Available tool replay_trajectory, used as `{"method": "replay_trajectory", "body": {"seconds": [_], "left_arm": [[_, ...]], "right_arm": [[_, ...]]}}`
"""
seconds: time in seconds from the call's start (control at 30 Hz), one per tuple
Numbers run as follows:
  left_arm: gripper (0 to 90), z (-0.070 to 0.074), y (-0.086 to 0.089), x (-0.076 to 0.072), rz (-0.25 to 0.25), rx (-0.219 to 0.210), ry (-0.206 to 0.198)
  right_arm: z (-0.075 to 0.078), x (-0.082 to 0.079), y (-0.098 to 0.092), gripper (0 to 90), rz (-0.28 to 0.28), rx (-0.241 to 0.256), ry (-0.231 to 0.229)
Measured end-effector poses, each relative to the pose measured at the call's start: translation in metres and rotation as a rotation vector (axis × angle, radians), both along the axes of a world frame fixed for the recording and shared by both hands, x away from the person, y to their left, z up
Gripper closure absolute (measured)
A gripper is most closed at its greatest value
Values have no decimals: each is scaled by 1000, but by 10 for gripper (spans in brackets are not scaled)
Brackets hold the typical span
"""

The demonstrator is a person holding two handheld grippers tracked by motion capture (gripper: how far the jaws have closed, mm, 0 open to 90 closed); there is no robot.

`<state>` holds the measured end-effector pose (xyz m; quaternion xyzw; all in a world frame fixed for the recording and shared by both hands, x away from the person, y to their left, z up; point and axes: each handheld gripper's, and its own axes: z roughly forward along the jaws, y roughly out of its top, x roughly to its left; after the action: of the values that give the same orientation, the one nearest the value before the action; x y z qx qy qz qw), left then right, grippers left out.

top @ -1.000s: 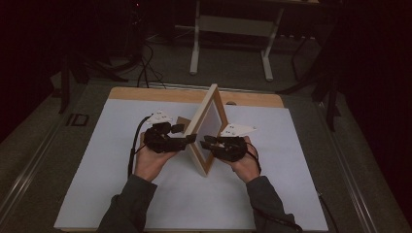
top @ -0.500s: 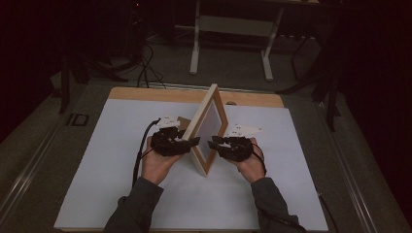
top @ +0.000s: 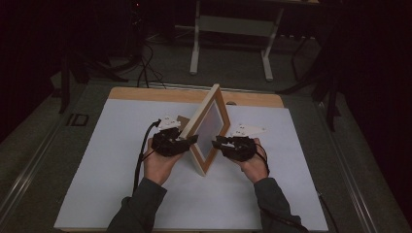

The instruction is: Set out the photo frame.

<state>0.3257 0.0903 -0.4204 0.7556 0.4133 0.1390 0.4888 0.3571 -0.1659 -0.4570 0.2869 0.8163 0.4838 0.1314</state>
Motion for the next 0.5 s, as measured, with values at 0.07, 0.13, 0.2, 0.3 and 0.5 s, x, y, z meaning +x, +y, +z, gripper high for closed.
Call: {"method": "replay_trajectory", "body": {"seconds": [0.07,0.13,0.2,0.3,0.5], "left_arm": [[632,0,1,0,2,4,-1],[639,0,2,1,6,6,-1],[645,1,4,1,8,8,0],[653,1,7,2,6,11,5],[664,2,14,4,-10,10,17]], "right_arm": [[0,0,0,689,0,0,0],[0,0,0,689,-1,-1,0],[0,0,0,689,0,-1,1],[0,0,0,689,2,-3,-1],[0,0,1,689,7,-7,-2]]}}
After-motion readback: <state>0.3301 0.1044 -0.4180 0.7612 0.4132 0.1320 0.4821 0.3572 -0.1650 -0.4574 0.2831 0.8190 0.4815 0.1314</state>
